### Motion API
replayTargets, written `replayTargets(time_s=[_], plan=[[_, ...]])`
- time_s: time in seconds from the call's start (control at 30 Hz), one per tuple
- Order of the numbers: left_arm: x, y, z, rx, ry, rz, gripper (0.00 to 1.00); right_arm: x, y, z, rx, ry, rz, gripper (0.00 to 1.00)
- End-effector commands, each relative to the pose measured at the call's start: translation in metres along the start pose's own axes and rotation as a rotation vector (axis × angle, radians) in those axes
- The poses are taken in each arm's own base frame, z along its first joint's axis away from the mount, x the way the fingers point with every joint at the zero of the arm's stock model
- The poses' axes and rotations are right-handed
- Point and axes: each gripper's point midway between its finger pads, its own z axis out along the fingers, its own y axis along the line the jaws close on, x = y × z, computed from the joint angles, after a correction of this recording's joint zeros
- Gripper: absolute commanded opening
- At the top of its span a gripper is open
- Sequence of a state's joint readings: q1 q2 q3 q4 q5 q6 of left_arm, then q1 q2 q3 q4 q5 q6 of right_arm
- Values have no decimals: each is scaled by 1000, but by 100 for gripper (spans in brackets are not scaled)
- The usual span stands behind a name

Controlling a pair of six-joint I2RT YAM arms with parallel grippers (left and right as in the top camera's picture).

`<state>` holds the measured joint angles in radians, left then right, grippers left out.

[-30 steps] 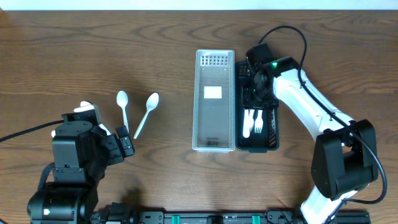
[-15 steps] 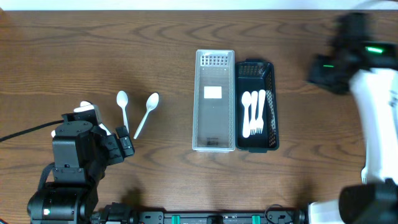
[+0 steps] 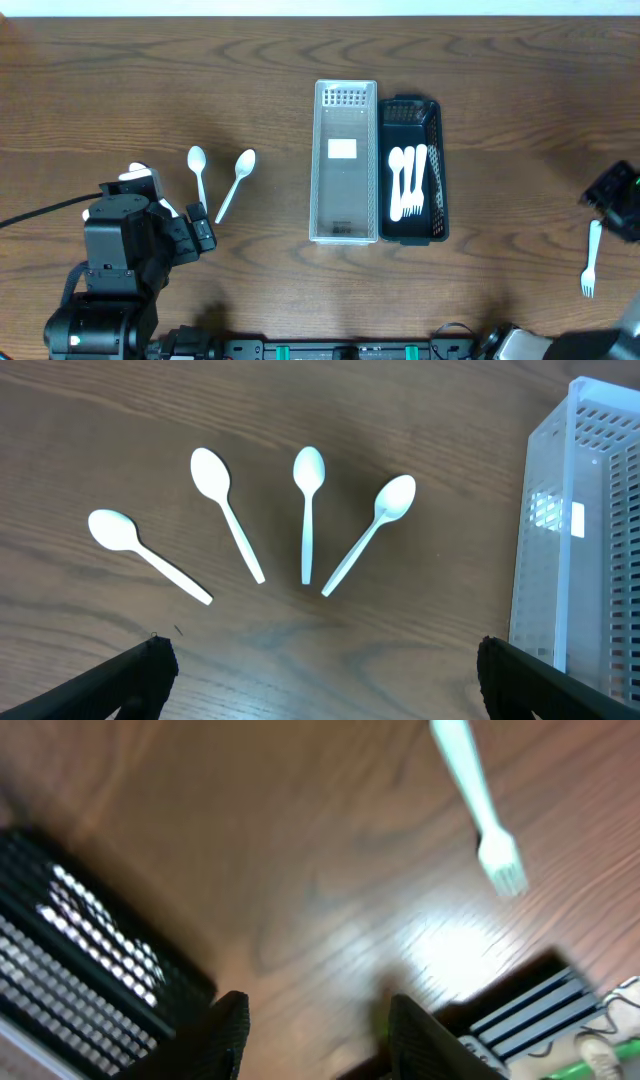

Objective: Pack container
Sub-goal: 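Move the right gripper to the last white fork and grasp it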

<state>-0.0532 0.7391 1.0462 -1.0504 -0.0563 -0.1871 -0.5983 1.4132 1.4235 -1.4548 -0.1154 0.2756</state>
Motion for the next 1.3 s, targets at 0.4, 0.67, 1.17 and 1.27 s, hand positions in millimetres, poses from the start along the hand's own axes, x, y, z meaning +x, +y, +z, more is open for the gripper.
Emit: replayTargets(time_s=[0.4, 0.67, 1.17, 1.27], plan=[[-4, 1, -3, -4, -11, -12, 98, 40, -19, 85, -129, -144, 51, 99], [-4, 1, -3, -4, -10, -13, 98, -3, -51, 120, -19, -159, 7, 99], [-3, 1, -2, -5, -5, -12, 98, -21, -99, 152, 192, -27, 7, 97], [-2, 1, -1, -6, -1, -12, 98, -34, -102, 143, 220, -61, -5, 98]])
